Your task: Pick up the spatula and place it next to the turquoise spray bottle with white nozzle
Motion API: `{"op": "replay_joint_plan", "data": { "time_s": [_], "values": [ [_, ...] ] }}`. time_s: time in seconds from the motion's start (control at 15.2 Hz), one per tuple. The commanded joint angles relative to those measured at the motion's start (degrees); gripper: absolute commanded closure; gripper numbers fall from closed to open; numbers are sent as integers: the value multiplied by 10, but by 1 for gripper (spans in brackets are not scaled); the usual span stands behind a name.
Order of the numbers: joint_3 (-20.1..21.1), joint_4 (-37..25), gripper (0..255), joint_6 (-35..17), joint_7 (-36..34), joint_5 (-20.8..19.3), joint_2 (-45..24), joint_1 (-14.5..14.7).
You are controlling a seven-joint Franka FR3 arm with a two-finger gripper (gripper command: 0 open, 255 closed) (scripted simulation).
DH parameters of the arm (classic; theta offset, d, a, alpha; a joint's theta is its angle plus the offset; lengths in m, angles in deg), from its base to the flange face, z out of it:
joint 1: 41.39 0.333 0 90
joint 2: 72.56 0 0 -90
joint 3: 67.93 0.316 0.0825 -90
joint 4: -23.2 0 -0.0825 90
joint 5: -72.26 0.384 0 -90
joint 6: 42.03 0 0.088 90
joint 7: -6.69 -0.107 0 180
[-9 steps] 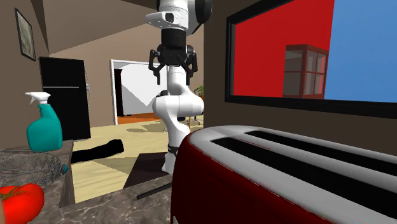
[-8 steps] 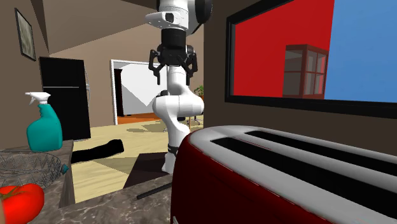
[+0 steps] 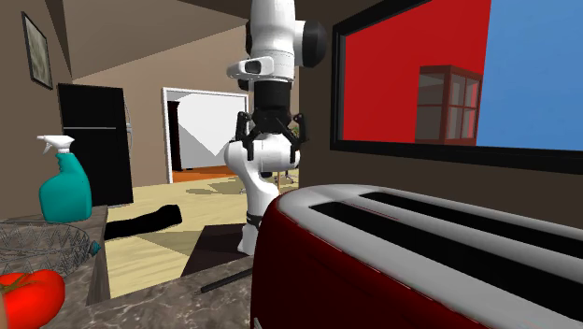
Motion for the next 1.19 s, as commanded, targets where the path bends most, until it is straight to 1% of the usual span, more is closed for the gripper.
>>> {"op": "replay_joint_plan", "data": {
  "time_s": [0.0, 0.4, 0.66, 0.73, 1.12],
  "values": [
    [26, 27, 0, -51, -78, 16, -14, -17],
    [104, 65, 0, -201, -297, 46, -100, -74],
    [157, 69, 0, -300, -450, 43, -181, -123],
    [158, 69, 0, -302, -453, 43, -182, -124],
    [167, 91, 0, -359, -460, 36, -218, -130]
  ]
}}
